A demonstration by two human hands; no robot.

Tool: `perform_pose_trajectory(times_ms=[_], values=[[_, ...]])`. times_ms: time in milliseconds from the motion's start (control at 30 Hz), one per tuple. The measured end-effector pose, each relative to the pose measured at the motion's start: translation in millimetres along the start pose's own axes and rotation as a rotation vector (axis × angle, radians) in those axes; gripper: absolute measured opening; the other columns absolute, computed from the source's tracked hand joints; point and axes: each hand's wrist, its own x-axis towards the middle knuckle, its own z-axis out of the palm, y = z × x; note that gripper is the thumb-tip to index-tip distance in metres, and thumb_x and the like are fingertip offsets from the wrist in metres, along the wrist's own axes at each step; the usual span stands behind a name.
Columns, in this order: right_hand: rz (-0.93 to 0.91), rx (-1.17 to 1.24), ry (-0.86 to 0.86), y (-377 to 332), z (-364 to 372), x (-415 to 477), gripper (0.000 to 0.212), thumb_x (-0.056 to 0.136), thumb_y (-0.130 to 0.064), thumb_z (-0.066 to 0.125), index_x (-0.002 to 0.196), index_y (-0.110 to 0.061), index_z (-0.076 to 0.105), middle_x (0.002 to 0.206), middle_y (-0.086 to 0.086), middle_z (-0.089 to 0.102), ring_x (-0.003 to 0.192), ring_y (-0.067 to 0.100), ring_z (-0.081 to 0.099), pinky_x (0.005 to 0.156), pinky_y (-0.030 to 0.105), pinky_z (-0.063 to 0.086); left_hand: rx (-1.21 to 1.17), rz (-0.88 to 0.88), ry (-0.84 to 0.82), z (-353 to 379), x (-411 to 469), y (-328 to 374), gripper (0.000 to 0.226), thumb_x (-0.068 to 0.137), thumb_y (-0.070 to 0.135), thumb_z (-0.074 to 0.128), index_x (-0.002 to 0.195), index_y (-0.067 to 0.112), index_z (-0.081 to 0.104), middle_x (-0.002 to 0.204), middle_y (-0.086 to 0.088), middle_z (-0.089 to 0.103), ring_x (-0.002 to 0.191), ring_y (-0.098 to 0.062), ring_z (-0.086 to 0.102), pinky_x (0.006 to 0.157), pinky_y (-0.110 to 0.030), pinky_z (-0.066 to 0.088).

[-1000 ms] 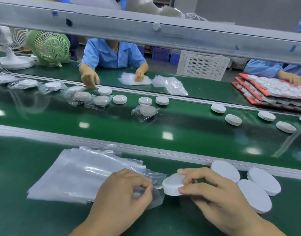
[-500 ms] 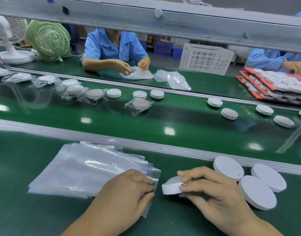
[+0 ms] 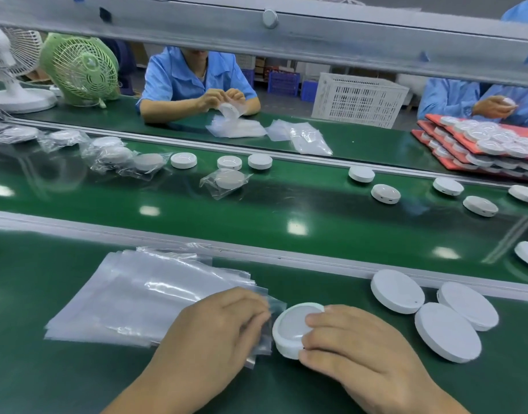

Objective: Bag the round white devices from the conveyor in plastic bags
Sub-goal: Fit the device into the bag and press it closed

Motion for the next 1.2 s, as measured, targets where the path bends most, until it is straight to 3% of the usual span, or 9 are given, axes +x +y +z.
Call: perform_pose_trajectory(times_ms=[133,267,400,500,633,833,967,1067,1200], values=[[0.119,0.125,0.186,-11,5,7,0.026,0.086,0.002,0.079,0.107,-0.013,0.075,0.113,0.002,0.070,0.103,0.025,0.071,0.084,0.034,0.056,-0.321,-0.098,0.018,1,-1,11,0.016,0.096,0.044,0.057,0.093,0.040,0.073,0.101,0.029,0.069,0.095,0.001,0.067,0.077,-0.012,0.050],[0.261,0.236,0.300,-14,2,17,0.004,0.091,-0.013,0.079,0.094,-0.016,0.079,0.103,-0.001,0.072,0.090,0.026,0.073,0.075,0.031,0.056,-0.538,-0.157,0.038,-4,-1,13,0.015,0.084,0.047,0.072,0.098,0.044,0.077,0.102,0.027,0.072,0.101,0.002,0.068,0.086,-0.008,0.048],[0.857,0.608,0.504,-27,3,35,0.021,0.067,-0.026,0.094,0.084,-0.028,0.082,0.095,-0.002,0.079,0.088,0.018,0.075,0.079,0.022,0.057,-0.581,-0.167,-0.082,2,-3,18,0.071,0.064,0.059,0.088,0.127,0.058,0.057,0.118,0.032,0.066,0.111,0.009,0.062,0.089,-0.006,0.046],[1.051,0.850,0.555,-35,10,44,0.027,0.048,-0.021,0.090,0.074,-0.021,0.083,0.090,0.008,0.079,0.085,0.016,0.076,0.076,0.020,0.058,-0.575,-0.168,0.082,9,-2,20,0.067,0.074,0.041,0.084,0.130,0.057,0.052,0.118,0.030,0.066,0.106,0.004,0.066,0.077,-0.018,0.058],[1.114,0.897,0.570,-37,8,56,0.028,0.043,-0.018,0.087,0.071,-0.016,0.083,0.087,0.009,0.079,0.080,0.015,0.076,0.070,0.018,0.058,-0.672,-0.177,0.058,7,-2,19,0.063,0.076,0.042,0.083,0.130,0.054,0.054,0.118,0.023,0.067,0.103,-0.004,0.068,0.067,-0.022,0.060],[1.158,0.786,0.684,-21,-12,57,0.032,0.056,-0.030,0.091,0.087,-0.026,0.084,0.095,-0.002,0.080,0.090,0.010,0.075,0.075,0.019,0.058,-0.235,0.025,0.116,-3,-1,15,0.057,0.086,0.049,0.071,0.138,0.049,0.048,0.124,0.035,0.060,0.111,0.012,0.059,0.094,-0.006,0.043],[1.553,1.301,0.664,-9,-12,44,0.020,0.087,-0.021,0.073,0.103,-0.011,0.080,0.104,0.004,0.075,0.088,0.018,0.073,0.064,0.034,0.059,-0.127,0.008,-0.274,-2,-3,24,0.059,0.077,0.091,0.043,0.125,0.058,0.051,0.118,0.037,0.055,0.111,0.017,0.048,0.094,-0.015,0.046],[1.694,1.465,0.678,-9,-7,35,0.018,0.089,-0.001,0.065,0.099,0.001,0.080,0.099,0.016,0.071,0.082,0.026,0.069,0.056,0.032,0.051,-0.102,0.026,-0.307,6,-3,23,0.054,0.094,0.078,0.022,0.118,0.045,0.058,0.114,0.027,0.061,0.109,0.009,0.048,0.095,-0.021,0.043],[1.485,1.098,0.307,-10,-3,26,0.048,0.092,0.000,0.048,0.111,-0.032,0.080,0.121,-0.006,0.075,0.113,0.013,0.069,0.094,0.036,0.053,0.004,0.028,-0.270,12,-1,13,0.039,0.098,0.063,0.040,0.124,0.049,0.065,0.121,0.028,0.059,0.114,0.009,0.043,0.095,-0.017,0.042]])
